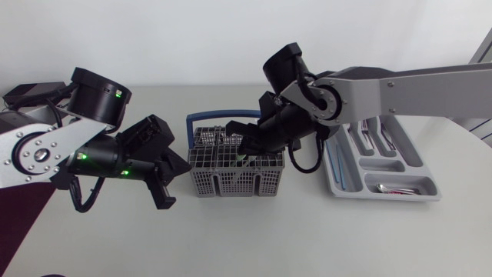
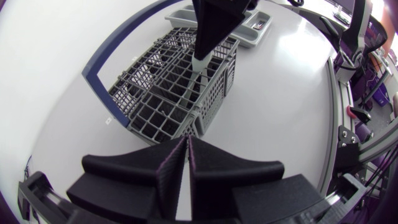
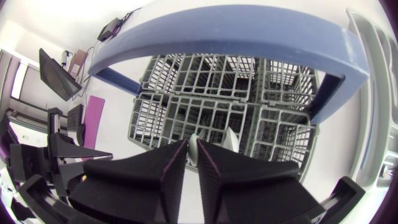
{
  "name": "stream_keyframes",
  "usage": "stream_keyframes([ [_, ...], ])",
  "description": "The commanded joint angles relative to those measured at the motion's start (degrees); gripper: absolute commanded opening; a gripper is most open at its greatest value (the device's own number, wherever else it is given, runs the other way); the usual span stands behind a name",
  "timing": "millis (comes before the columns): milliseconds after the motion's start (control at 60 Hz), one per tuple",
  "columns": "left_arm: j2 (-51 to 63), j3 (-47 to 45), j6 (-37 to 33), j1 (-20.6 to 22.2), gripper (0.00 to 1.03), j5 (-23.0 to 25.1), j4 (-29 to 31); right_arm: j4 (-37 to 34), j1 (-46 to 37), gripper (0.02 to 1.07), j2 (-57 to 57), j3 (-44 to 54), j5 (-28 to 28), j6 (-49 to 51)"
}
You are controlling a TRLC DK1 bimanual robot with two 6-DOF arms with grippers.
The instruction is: Unload the cutlery basket into the drawer organizer.
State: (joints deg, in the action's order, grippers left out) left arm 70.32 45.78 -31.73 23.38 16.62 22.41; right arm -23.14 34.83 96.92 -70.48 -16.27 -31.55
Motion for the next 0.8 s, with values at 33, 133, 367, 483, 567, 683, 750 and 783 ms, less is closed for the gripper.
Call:
stream_keyframes([
  [33,0.0,-1.0,-1.1,-0.4,0.19,0.8,0.2,-0.9,0.7,0.16,1.2,-1.2,0.5,-1.2],
  [133,0.0,-1.0,-1.1,-0.5,0.19,0.8,0.2,-0.9,1.0,0.15,1.0,-1.4,0.5,-1.2],
  [367,-0.1,-1.1,-1.4,-0.9,0.19,1.0,0.2,-0.9,2.3,0.14,-0.9,-1.4,0.5,-0.5],
  [483,-0.1,-1.0,-1.5,-1.0,0.19,1.0,0.2,-1.2,2.5,0.14,-2.7,-1.5,0.5,-0.2],
  [567,-0.1,-0.9,-1.5,-1.0,0.19,1.0,0.2,-2.3,2.5,0.14,-4.0,-2.0,0.5,0.3],
  [683,0.0,-0.8,-1.5,-0.9,0.19,1.0,0.2,-4.0,2.5,0.14,-6.3,-2.5,0.4,0.8],
  [750,0.0,-0.8,-1.5,-0.9,0.19,1.0,0.2,-5.1,2.3,0.13,-7.7,-2.6,0.4,1.1],
  [783,0.0,-0.7,-1.5,-0.9,0.19,1.0,0.2,-5.9,2.3,0.13,-8.4,-2.8,0.4,1.2],
])
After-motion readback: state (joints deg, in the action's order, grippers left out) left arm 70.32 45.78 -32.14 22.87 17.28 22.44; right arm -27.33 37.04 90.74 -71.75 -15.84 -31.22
